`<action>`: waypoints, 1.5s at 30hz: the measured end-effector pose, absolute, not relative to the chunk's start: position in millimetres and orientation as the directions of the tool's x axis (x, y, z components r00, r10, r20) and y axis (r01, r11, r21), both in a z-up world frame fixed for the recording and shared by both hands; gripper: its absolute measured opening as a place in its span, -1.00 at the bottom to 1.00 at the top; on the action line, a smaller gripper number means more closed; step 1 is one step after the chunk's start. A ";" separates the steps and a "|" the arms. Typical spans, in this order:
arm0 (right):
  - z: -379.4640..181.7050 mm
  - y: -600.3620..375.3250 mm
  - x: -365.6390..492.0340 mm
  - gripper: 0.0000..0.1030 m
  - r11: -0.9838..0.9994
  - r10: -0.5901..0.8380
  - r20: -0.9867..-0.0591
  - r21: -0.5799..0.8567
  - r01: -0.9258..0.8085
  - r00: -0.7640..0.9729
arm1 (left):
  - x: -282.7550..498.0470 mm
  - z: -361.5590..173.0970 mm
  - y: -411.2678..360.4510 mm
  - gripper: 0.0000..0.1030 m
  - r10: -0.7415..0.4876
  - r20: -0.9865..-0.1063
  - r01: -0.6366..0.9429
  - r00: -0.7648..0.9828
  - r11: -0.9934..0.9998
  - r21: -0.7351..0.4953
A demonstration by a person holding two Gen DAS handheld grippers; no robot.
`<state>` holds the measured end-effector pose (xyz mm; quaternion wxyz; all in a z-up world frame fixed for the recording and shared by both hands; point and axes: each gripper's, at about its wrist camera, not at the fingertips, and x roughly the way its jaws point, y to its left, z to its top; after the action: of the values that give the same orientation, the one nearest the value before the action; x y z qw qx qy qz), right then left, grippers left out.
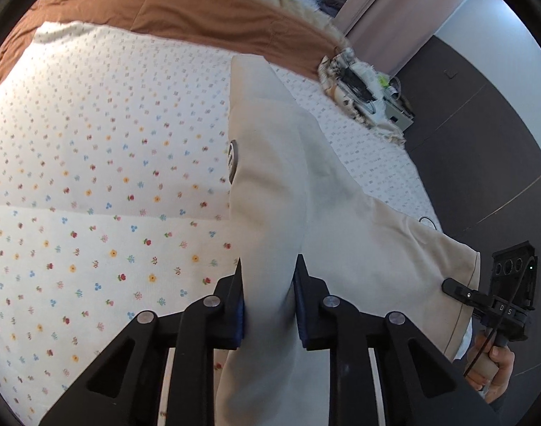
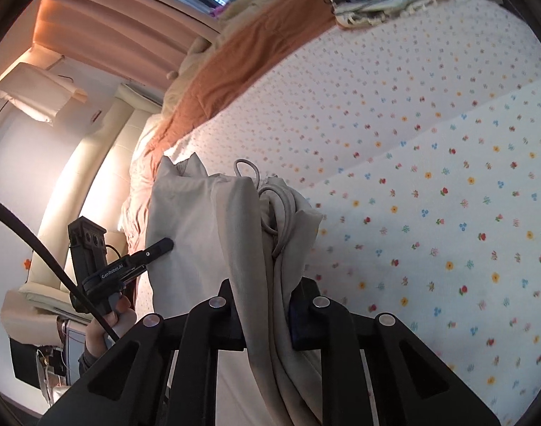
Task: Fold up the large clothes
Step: 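Close both grippers on the folded beige jacket's edge, then lift the folded jacket up off the bed with both grippers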
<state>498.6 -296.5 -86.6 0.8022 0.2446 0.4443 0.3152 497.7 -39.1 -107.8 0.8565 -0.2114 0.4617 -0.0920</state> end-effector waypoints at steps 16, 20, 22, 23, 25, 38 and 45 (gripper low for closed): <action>16.7 -380.5 364.4 -0.78 0.731 0.663 -0.457 0.565 -0.383 0.593 | 409.4 13.6 -79.9 -0.58 -0.485 -0.571 0.144 0.663 0.830 -0.538; 41.3 -410.9 333.0 -0.78 0.759 0.628 -0.442 0.529 -0.380 0.640 | 392.8 38.0 -115.8 -0.58 -0.513 -0.543 0.201 0.665 0.823 -0.531; 52.0 -427.2 319.3 -0.78 0.779 0.601 -0.438 0.508 -0.367 0.669 | 389.6 48.1 -137.1 -0.59 -0.535 -0.537 0.230 0.653 0.815 -0.532; 57.6 -436.5 312.5 -0.78 0.788 0.587 -0.435 0.501 -0.358 0.683 | 388.5 53.2 -148.4 -0.59 -0.547 -0.533 0.248 0.646 0.811 -0.531; 68.9 -455.9 297.7 -0.78 0.804 0.560 -0.427 0.486 -0.342 0.710 | 386.1 61.5 -172.7 -0.59 -0.571 -0.524 0.283 0.632 0.799 -0.530; 109.1 -539.4 218.3 -0.78 0.889 0.392 -0.437 0.404 -0.213 0.809 | 376.4 88.6 -295.0 -0.60 -0.732 -0.473 0.452 0.490 0.677 -0.581; 114.5 -547.4 204.9 -0.78 0.914 0.323 -0.489 0.385 -0.132 0.811 | 389.7 72.8 -357.2 -0.60 -0.788 -0.485 0.487 0.379 0.615 -0.620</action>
<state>204.9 -547.4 114.5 0.9364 0.1688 0.2829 0.1213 389.7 -357.2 72.8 0.8079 -0.1912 0.3936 -0.3947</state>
